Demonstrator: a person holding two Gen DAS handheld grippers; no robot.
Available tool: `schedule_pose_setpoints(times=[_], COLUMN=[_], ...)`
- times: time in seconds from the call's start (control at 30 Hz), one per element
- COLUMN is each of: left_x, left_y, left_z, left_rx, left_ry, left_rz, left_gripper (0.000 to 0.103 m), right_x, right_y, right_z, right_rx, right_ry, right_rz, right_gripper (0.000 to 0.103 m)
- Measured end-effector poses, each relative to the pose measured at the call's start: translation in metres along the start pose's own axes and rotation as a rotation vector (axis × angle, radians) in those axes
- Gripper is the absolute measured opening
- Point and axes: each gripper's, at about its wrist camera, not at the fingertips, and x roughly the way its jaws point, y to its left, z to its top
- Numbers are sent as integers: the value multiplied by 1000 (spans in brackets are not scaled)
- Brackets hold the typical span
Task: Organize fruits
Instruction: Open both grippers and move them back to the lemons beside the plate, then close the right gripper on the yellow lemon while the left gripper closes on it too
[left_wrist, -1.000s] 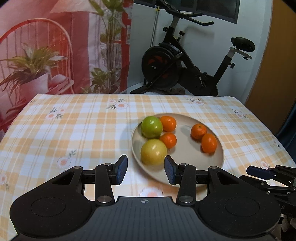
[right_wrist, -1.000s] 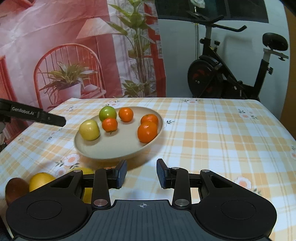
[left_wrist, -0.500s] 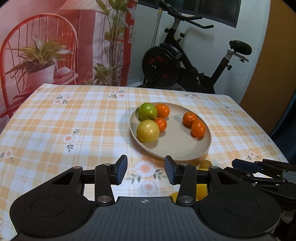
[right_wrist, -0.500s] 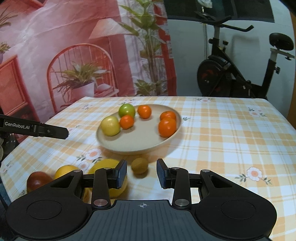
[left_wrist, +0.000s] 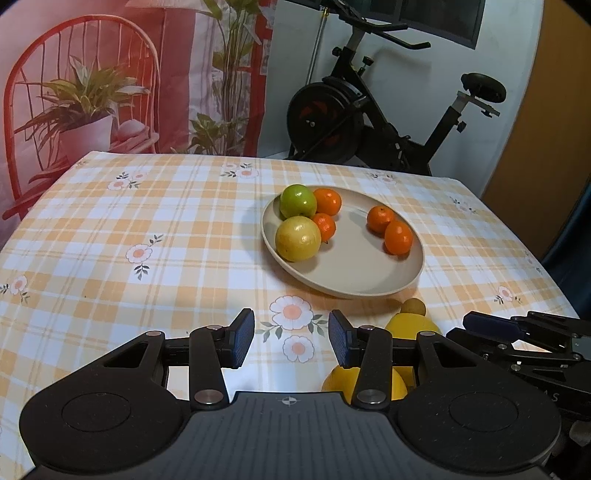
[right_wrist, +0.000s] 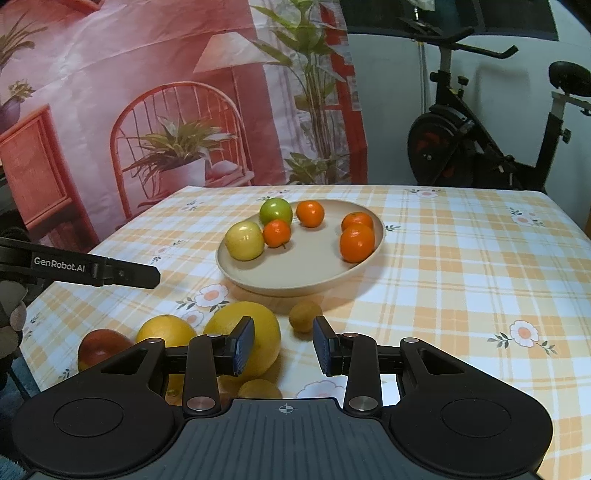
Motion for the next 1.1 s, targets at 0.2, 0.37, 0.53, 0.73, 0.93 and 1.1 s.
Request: schedule_pose_setpoints(times=[0.2,0.37,0.53,0.73,0.93,1.1], left_x=[1,1,2,2,3,3], left_y=[0,-1,-1,-3,-4,-4], left_z=[-2,-2,-2,-3,-4,-4], left_rx=[-4,-7,-10,-9,-6,-6], left_ry=[5,10,13,16,17,17], left_rz=[-3,-8,-10,-16,-17,-18], left_gripper=[47,47,47,47,47,47], right_x=[0,0,1,1,4,7], right_y=[4,5,6,7,7,6], right_z=[0,-1,-1,-3,-4,-3], right_rx=[-9,-10,-8,0,8,24], right_ry=[10,14,14,16,28,43], right_rz=[21,29,31,39,65,88], right_gripper=[34,34,35,35,41,44])
